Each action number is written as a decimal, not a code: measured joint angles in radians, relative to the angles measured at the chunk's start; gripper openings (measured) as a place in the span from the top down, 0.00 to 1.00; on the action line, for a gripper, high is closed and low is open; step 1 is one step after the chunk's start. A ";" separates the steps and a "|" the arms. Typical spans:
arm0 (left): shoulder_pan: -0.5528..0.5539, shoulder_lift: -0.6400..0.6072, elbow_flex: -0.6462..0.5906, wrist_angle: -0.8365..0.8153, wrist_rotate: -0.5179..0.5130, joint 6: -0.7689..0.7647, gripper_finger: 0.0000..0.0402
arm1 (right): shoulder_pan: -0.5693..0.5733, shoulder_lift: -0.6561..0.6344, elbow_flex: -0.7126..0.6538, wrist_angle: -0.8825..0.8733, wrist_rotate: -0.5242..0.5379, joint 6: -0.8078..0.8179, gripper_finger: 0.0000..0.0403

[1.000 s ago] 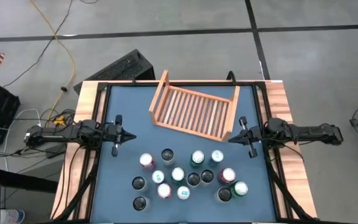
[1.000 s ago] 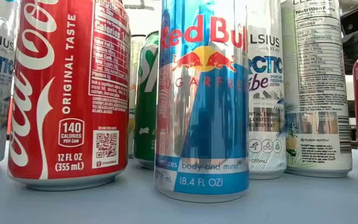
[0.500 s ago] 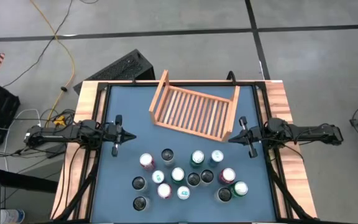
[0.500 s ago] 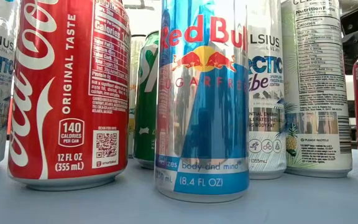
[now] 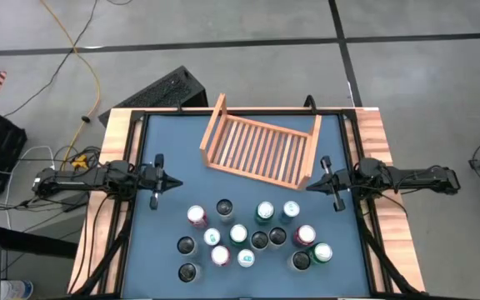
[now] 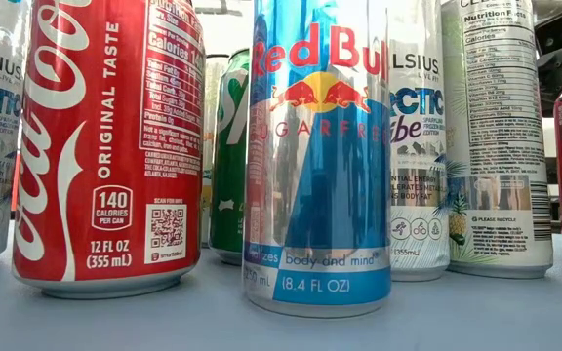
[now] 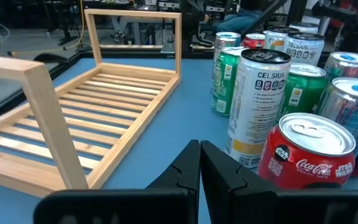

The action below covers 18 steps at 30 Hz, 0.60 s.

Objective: Place canned beverage on shelf

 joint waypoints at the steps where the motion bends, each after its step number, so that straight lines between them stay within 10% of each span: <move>1: 0.000 0.000 0.000 0.003 0.000 -0.023 1.00 | 0.000 0.000 0.000 0.000 0.000 0.000 1.00; 18: 0.000 0.001 -0.003 0.087 -0.028 -0.507 1.00 | -0.004 0.000 0.001 -0.004 0.030 -0.024 1.00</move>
